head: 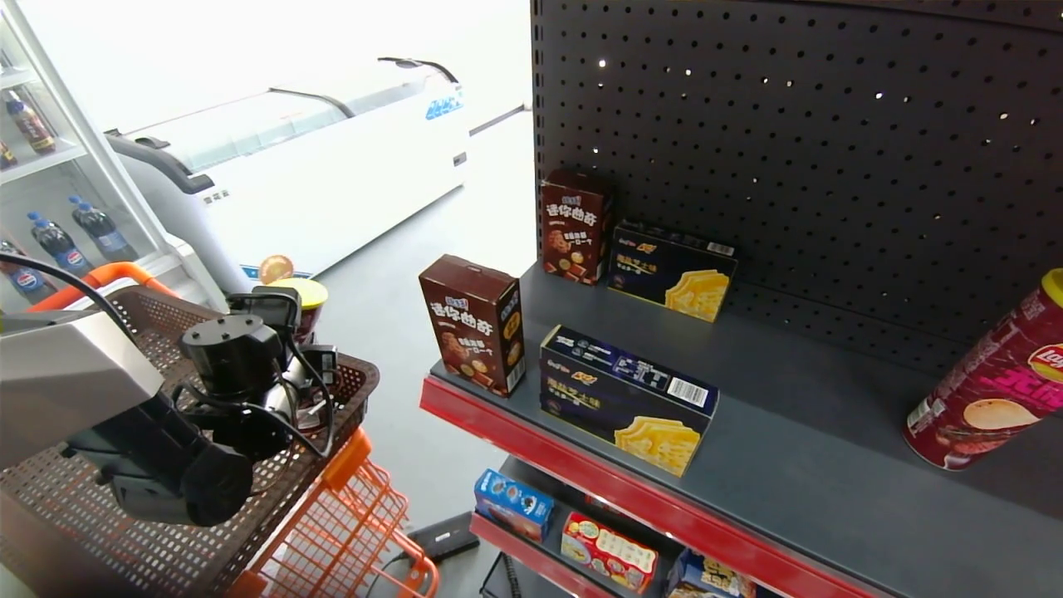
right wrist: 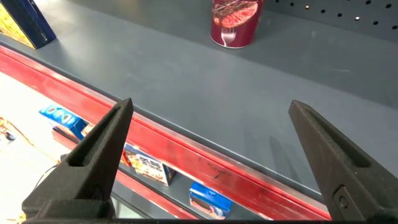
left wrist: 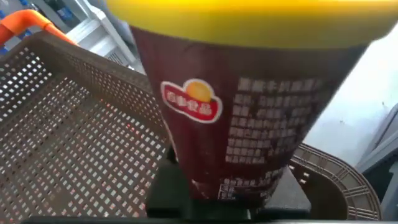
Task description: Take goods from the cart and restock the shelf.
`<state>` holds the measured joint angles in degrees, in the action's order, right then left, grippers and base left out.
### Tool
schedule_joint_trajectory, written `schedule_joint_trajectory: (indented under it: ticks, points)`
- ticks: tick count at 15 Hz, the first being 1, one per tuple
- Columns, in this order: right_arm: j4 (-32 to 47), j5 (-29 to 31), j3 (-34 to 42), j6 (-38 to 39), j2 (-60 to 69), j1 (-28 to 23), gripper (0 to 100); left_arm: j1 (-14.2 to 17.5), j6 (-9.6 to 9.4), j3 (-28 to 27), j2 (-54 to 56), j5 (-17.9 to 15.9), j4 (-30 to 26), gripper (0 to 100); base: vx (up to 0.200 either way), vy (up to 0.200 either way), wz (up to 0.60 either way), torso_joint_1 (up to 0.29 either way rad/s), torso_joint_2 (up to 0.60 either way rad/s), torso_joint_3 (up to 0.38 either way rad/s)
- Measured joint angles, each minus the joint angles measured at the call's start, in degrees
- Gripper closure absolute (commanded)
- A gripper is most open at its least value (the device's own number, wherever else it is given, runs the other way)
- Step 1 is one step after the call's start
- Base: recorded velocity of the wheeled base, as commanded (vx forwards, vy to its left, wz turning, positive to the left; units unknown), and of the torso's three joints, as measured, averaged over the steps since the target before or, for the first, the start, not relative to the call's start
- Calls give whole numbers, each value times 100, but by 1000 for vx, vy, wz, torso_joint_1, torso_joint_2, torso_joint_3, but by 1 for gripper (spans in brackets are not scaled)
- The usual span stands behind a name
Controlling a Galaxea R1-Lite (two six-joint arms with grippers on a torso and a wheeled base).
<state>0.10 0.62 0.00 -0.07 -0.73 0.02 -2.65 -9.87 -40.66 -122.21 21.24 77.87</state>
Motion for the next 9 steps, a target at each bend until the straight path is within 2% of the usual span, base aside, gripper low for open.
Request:
schedule_joint_trajectory:
  ticks: [2, 6, 9]
  points:
    - [0, 0, 0, 0, 0, 2, 0, 0, -83, -29, 71, -2, 18, 100, 0, 0, 0, 0, 0, 0]
    - [0, -2, 0, 0, 0, 7, 0, -13, -101, -60, 575, -49, -85, 100, 0, 0, 0, 0, 0, 0]
    - [0, 0, 0, 0, 0, 5, 0, -88, -90, -30, 1286, -222, -690, 100, 0, 0, 0, 0, 0, 0]
